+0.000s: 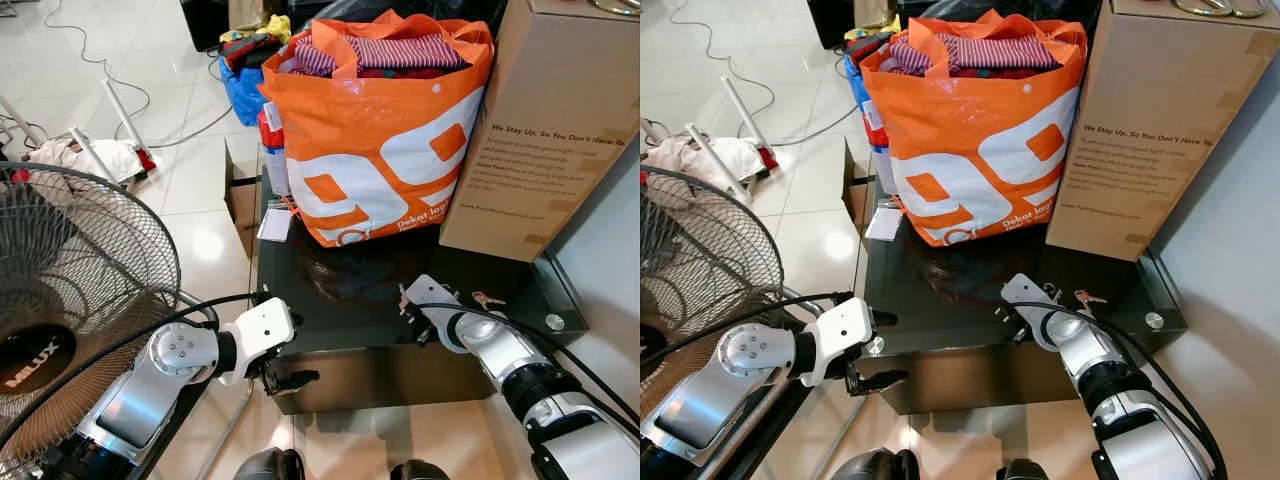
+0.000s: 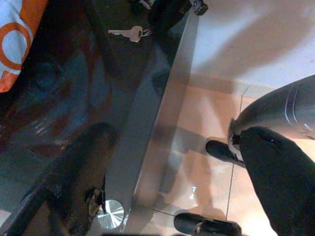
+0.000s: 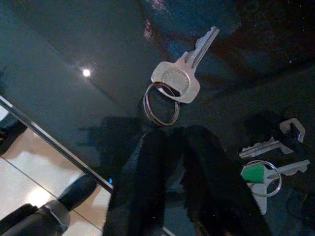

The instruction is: Hang keys on a hook

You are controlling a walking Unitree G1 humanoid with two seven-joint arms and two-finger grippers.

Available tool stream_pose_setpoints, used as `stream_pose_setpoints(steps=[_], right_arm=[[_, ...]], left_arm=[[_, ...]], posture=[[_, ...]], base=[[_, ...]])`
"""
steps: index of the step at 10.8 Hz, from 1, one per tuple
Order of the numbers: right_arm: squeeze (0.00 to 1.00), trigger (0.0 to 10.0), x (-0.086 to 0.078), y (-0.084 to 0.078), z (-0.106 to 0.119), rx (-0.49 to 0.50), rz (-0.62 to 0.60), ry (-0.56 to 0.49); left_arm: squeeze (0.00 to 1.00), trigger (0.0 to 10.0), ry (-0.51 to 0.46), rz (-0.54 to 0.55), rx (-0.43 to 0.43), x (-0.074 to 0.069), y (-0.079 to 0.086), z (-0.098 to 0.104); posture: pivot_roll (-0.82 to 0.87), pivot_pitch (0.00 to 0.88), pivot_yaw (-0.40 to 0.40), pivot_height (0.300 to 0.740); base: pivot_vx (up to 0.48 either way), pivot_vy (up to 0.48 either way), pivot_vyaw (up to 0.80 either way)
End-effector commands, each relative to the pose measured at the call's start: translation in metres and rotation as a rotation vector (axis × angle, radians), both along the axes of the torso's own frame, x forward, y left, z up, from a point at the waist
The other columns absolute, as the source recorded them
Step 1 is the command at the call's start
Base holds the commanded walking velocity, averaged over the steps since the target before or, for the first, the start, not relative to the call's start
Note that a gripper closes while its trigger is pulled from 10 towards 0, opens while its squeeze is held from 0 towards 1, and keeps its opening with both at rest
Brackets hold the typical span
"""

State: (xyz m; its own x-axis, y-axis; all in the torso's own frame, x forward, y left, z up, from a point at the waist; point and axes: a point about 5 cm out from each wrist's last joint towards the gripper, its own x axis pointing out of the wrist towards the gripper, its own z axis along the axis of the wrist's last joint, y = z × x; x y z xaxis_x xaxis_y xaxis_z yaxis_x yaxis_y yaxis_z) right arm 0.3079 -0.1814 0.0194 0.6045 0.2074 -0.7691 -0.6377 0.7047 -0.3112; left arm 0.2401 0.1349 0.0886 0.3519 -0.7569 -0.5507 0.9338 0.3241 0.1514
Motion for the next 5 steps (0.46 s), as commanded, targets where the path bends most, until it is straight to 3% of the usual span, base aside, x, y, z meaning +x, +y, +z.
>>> stream_pose_setpoints(steps=[1, 4, 5], right_arm=[[1.0, 10.0, -0.005, 0.005, -0.004, 0.014, 0.035, 0.024], [1.0, 10.0, 0.0, 0.021, 0.005, 0.189, 0.006, -0.032], [1.0, 10.0, 0.001, 0.024, 0.005, 0.184, 0.004, -0.052]], left_arm=[[1.0, 10.0, -0.007, -0.013, 0.022, 0.001, 0.002, 0.001], [1.0, 10.0, -0.007, -0.014, 0.025, 0.001, 0.002, 0.001], [1.0, 10.0, -0.007, -0.014, 0.026, 0.001, 0.002, 0.001]], posture=[[-0.12, 0.105, 0.109, 0.74], [-0.11, 0.109, 0.108, 0.74], [-0.11, 0.109, 0.108, 0.74]], base=[[0.0, 0.0, 0.0], [0.0, 0.0, 0.0], [0.0, 0.0, 0.0]])
